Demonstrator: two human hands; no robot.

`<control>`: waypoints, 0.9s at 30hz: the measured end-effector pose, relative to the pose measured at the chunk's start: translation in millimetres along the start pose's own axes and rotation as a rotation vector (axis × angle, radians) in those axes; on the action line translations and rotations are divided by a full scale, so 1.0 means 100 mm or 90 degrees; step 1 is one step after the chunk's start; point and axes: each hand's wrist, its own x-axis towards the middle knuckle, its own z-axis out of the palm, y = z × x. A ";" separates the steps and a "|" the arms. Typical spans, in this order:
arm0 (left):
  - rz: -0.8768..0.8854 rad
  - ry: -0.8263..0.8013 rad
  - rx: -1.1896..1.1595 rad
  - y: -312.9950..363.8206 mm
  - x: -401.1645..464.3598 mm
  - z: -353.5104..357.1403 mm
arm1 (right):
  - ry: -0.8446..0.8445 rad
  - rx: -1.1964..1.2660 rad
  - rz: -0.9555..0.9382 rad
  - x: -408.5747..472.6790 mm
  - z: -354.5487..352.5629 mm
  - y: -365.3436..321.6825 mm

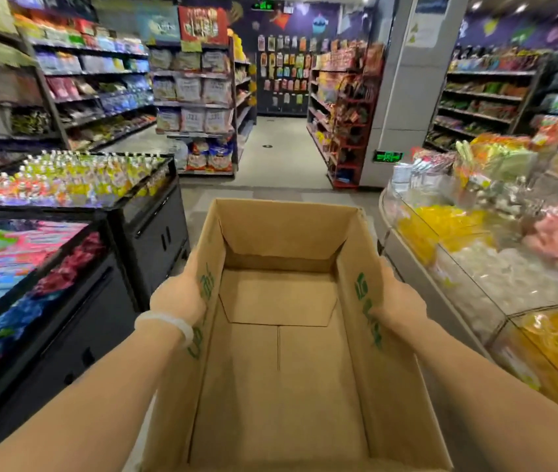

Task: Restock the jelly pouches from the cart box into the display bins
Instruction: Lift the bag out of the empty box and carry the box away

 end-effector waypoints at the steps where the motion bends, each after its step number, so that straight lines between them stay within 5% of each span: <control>1: 0.007 0.003 -0.005 0.06 0.29 0.08 | 0.002 0.005 0.005 0.29 0.04 -0.01; 19: 0.020 -0.015 -0.061 0.97 5.43 1.29 | 0.018 0.072 0.005 5.38 0.39 -0.66; 27: 0.131 -0.052 -0.050 1.59 7.89 1.91 | 0.018 0.046 0.097 7.41 0.71 -0.75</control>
